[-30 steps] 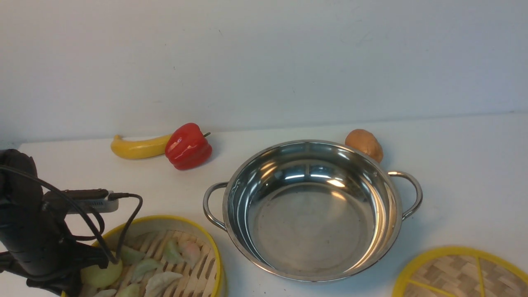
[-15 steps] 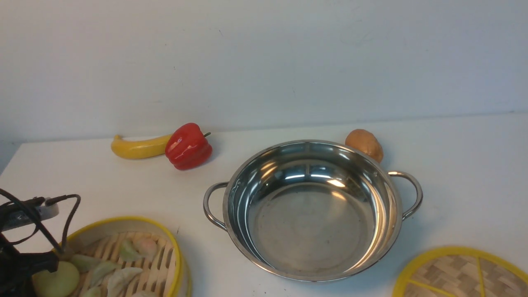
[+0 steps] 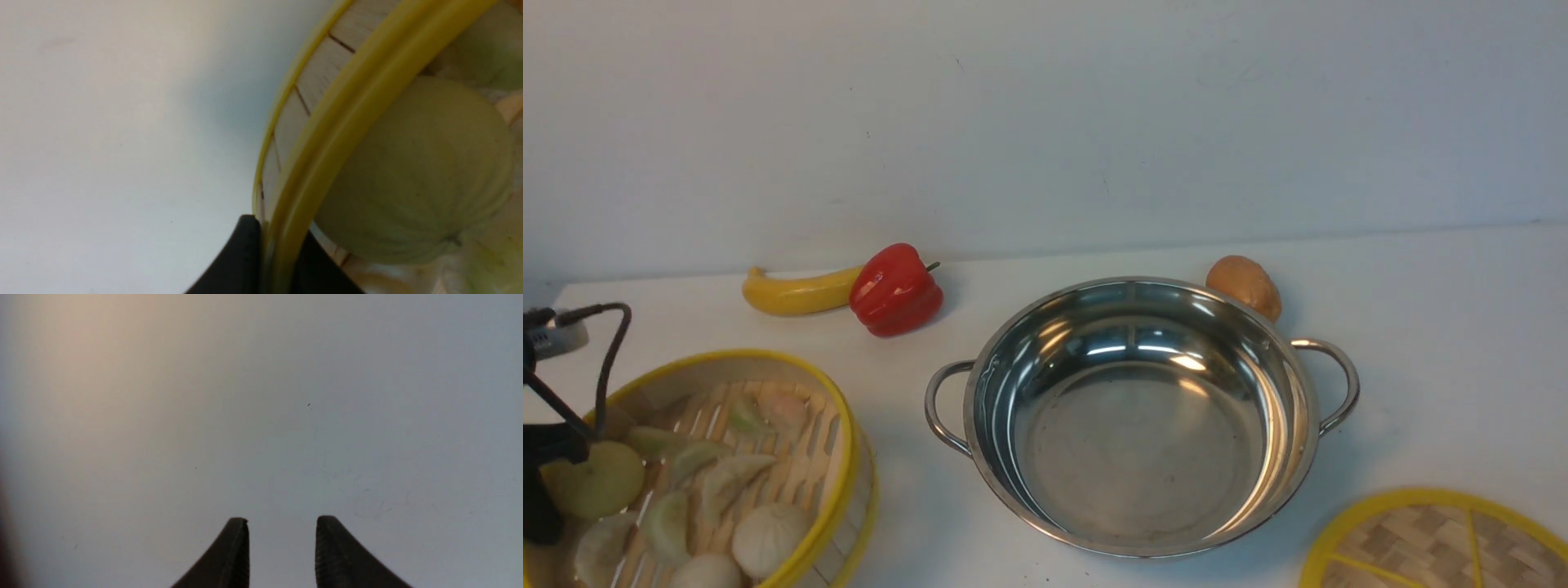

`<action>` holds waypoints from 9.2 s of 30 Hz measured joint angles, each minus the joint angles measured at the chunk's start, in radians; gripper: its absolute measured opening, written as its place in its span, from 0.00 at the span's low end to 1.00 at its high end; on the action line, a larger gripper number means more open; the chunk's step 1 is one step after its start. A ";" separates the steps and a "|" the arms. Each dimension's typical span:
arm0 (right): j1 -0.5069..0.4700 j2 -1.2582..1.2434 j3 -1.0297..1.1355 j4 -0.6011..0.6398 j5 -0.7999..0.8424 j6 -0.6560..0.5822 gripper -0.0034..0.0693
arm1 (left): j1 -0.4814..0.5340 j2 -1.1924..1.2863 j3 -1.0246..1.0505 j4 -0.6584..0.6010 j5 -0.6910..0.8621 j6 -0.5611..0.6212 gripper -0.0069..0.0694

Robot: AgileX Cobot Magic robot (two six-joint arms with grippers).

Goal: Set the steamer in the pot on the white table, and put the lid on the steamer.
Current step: 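Grasp the rim of the steamer basket holding the buns with the left gripper, then place the bamboo steamer basket with dumplings into the steel pot with the left gripper, then move the gripper down to the bamboo steamer lid and grasp its center knob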

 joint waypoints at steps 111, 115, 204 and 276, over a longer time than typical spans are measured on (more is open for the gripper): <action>0.055 0.029 0.000 -0.223 -0.008 0.212 0.38 | -0.864 0.680 -0.905 0.060 0.146 -0.248 0.15; 0.055 0.029 0.000 -0.223 -0.008 0.212 0.38 | -0.864 0.681 -0.905 0.065 0.146 -0.248 0.15; 0.084 0.412 -0.553 -0.440 0.278 0.228 0.38 | -0.864 -1.220 0.311 0.498 -0.194 -0.481 0.06; 0.327 1.187 -0.656 0.700 1.334 -1.049 0.38 | -0.864 -1.220 0.313 0.409 -0.098 -0.478 0.07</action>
